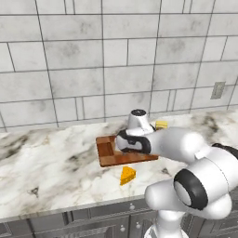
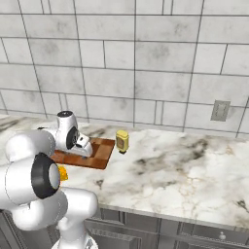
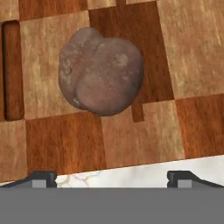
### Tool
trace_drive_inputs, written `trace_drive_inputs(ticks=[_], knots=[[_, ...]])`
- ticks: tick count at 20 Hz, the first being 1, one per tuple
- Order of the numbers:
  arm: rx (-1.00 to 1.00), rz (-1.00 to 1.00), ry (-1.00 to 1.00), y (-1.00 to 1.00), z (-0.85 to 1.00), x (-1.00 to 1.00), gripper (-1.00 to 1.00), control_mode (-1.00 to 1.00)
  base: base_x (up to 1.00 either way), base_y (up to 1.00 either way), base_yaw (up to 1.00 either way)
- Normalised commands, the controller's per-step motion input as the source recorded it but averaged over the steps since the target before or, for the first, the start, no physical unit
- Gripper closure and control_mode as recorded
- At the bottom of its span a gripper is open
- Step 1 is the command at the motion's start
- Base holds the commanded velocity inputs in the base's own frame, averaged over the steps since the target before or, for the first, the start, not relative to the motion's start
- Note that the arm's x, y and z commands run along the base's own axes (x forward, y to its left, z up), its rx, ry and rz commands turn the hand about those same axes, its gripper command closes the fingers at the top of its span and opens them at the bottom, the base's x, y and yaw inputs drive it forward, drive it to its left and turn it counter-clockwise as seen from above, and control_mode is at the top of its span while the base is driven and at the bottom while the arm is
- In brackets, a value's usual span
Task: Retrieve the reheated potato from the microwave, then place the potato, cheese, and condiment on the cutting board.
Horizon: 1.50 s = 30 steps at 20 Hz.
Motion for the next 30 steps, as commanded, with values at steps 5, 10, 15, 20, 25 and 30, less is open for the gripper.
trace_drive_inputs(ticks=[5, 10, 15, 20, 25, 30], knots=[[0.03, -0.01, 0.0, 0.03, 0.47, -0.94, -1.0, -1.0, 0.0, 0.0, 0.0], [0.01, -0.09, 0.07, 0.22, 0.03, -0.65, -1.0, -1.0, 0.0, 0.0, 0.0], [0.0, -0.13, 0.09, 0.41, 0.0, -0.18, -1.0, -1.0, 0.0, 0.0, 0.0], [0.0, -0.16, 0.11, 0.32, 0.0, 0.02, -1.0, -1.0, 0.0, 0.0, 0.0], [-0.01, -0.16, 0.11, 0.19, -0.01, 0.2, -1.0, -1.0, 0.0, 0.0, 0.0], [-0.04, -0.14, 0.13, 0.06, -0.13, 0.38, -1.0, -1.0, 0.0, 0.0, 0.0]])
